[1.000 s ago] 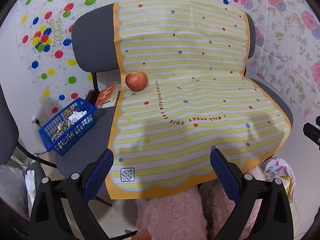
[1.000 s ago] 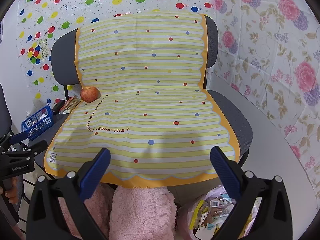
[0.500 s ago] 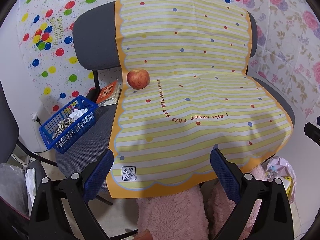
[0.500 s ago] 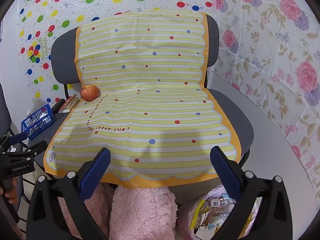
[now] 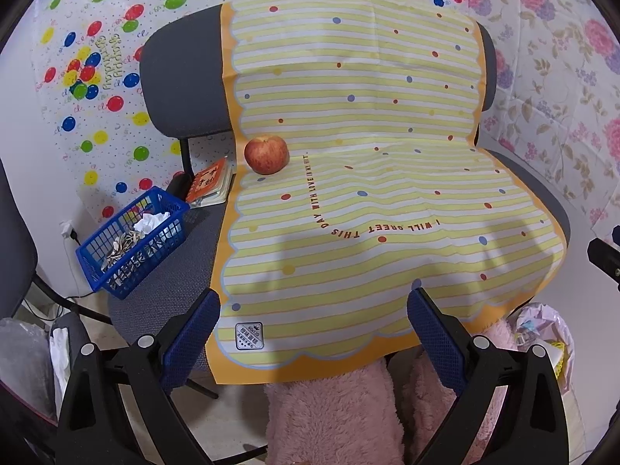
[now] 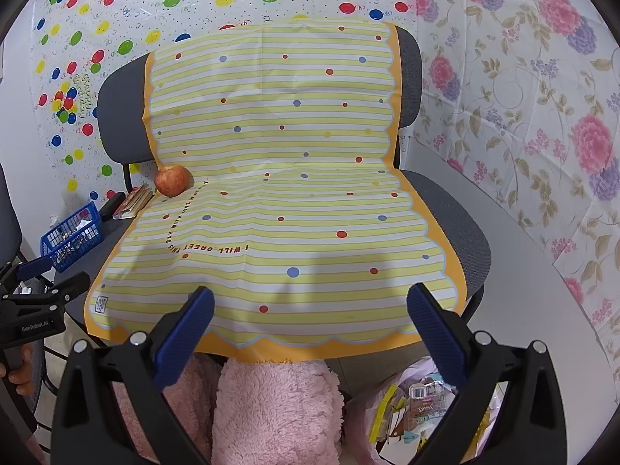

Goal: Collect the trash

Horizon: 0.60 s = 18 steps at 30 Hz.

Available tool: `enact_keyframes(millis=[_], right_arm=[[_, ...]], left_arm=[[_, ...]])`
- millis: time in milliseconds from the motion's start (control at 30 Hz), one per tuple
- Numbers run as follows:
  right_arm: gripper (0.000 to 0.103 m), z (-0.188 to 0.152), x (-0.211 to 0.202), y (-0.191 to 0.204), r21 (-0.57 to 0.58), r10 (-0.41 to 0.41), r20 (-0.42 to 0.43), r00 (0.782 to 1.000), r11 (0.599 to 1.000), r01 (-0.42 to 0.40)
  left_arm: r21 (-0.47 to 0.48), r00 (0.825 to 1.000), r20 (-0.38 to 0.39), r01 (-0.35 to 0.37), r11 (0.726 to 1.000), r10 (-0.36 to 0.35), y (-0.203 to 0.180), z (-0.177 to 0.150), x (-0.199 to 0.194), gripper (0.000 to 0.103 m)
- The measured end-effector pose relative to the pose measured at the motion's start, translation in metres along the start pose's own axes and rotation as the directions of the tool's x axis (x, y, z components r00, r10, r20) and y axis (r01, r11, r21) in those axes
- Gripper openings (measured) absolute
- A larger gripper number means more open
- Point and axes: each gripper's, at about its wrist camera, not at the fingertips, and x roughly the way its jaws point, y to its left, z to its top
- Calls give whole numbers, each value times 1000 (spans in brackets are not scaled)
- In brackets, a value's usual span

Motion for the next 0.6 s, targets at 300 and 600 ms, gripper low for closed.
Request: enact_keyframes(millis=[300,600], right_arm=[[98,2,7,0,12,1,-10,1000,1000,-1],[97,23,61,-19,-12,-36,-18,999,999,36]], left_arm=[[-1,1000,21,12,1000,-12,3,4,3,96],[-40,997,-75,4,999,-7,12,16,51,96]])
